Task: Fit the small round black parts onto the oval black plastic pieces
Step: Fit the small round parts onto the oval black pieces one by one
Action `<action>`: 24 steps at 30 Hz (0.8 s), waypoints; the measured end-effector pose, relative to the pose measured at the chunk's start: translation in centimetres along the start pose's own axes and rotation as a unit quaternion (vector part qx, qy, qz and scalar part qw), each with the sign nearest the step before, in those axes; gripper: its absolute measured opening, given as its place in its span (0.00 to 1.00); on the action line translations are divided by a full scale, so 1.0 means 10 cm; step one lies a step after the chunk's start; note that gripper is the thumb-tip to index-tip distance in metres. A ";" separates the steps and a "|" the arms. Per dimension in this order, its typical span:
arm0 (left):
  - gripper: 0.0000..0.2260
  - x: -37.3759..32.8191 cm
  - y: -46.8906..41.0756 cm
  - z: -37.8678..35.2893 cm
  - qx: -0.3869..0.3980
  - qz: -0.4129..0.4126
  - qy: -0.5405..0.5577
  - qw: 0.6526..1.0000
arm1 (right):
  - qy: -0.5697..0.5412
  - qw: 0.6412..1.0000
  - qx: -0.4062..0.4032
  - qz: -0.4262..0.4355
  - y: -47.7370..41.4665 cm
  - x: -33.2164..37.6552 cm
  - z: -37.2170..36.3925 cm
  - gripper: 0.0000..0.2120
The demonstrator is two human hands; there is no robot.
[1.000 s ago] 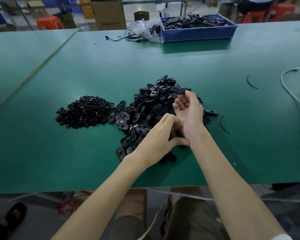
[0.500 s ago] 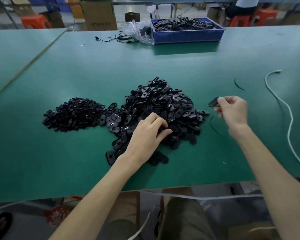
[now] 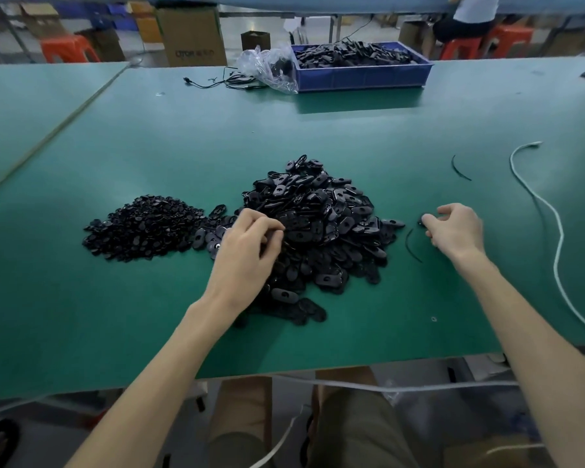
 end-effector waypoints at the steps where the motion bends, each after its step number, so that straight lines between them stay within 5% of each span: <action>1: 0.07 0.07 0.01 0.07 -0.014 0.011 0.012 1.000 | 0.006 1.000 -0.002 0.007 0.03 0.00 0.00 0.19; 8: 0.09 0.73 0.11 0.54 -0.089 0.126 -0.014 0.988 | 0.048 0.989 0.007 0.143 0.42 0.22 -0.25 0.13; 12: 0.17 1.03 0.12 0.63 0.016 0.214 -0.141 0.966 | 0.039 0.976 0.038 0.210 0.64 0.44 -0.55 0.10; 15: 0.16 1.07 0.12 0.59 0.045 0.204 -0.168 0.963 | 0.040 0.963 0.069 0.257 0.80 0.61 -0.78 0.09; 24: 0.06 1.02 0.13 0.55 -0.060 0.170 -0.167 0.969 | 0.127 0.924 0.147 0.331 1.08 0.82 -1.41 0.16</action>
Point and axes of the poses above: each hand's wrist, its own y-axis away from the middle knuckle, its own z-axis out of the back of the hand, x = y × z, the point moved 2 cm from there along -y, towards the middle knuckle, and after that the axes turned 12 degrees about x, right-handed, at the moved point
